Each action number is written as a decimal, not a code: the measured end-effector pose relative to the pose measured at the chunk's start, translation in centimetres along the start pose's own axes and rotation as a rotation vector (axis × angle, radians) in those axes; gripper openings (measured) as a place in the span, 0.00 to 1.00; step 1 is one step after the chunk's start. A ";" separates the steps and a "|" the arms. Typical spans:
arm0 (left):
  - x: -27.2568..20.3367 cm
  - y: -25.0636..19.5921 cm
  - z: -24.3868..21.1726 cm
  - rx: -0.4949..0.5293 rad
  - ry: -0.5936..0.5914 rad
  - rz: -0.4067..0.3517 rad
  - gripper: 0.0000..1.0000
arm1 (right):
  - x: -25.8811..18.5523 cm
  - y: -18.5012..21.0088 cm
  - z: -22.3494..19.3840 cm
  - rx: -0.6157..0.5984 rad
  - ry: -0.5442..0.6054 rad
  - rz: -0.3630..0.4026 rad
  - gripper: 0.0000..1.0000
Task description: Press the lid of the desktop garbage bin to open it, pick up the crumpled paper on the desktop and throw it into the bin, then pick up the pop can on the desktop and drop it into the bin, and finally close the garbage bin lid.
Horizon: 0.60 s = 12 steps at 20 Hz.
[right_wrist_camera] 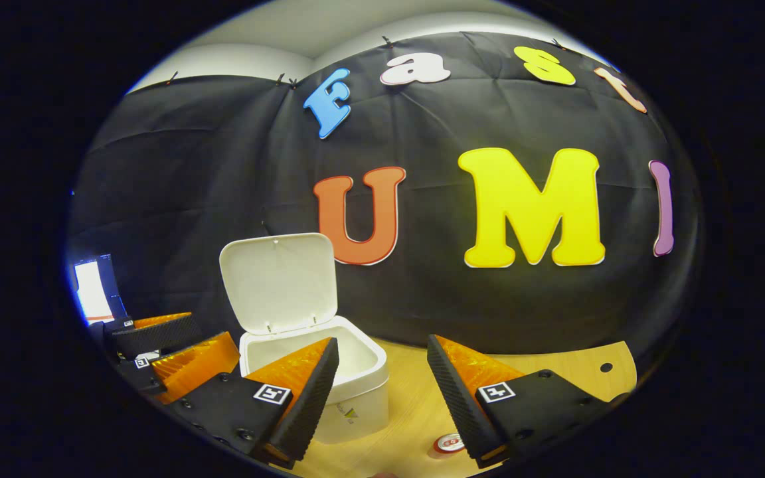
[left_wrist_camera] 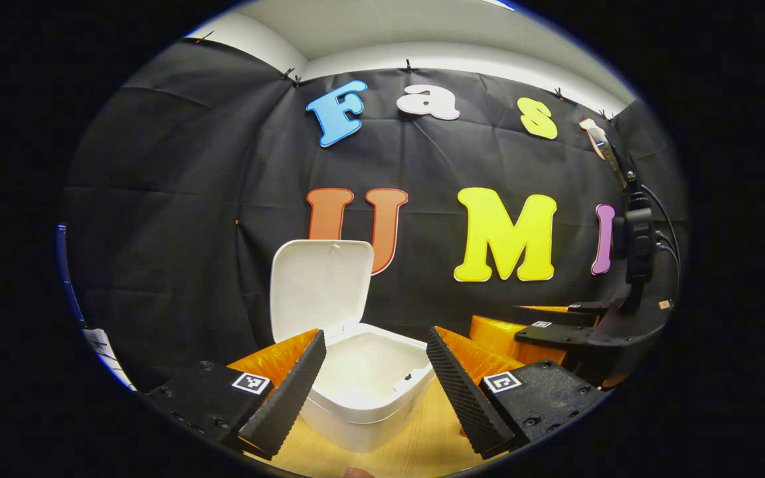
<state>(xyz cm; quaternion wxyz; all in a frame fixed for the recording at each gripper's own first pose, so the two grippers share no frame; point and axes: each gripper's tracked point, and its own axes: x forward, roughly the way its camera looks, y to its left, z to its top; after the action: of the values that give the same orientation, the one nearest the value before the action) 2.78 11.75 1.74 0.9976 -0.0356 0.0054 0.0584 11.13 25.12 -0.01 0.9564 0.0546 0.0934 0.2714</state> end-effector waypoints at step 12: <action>2.4 -10.6 -6.5 0.039 0.113 -0.222 1.00 | -8.6 -11.0 2.2 0.013 -0.072 -0.269 0.88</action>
<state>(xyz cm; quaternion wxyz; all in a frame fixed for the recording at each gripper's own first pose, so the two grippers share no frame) 6.38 1.07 -4.02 0.9966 -0.0195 0.0587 -0.0544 9.99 11.08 1.68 0.9864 0.0577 0.0673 0.1381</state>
